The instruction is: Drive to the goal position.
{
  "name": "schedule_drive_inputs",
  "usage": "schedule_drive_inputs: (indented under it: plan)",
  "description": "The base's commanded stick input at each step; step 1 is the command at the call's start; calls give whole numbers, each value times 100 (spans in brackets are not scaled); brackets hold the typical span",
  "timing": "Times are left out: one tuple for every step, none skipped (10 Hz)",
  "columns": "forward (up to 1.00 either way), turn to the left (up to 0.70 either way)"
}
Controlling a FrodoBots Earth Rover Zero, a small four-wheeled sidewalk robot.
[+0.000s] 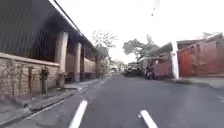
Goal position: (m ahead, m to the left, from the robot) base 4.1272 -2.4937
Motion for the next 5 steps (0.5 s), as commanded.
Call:
schedule_drive_inputs:
  plan:
    - [85,0]
    - [85,0]
    - [80,0]
    - [0,0]
    - [0,0]
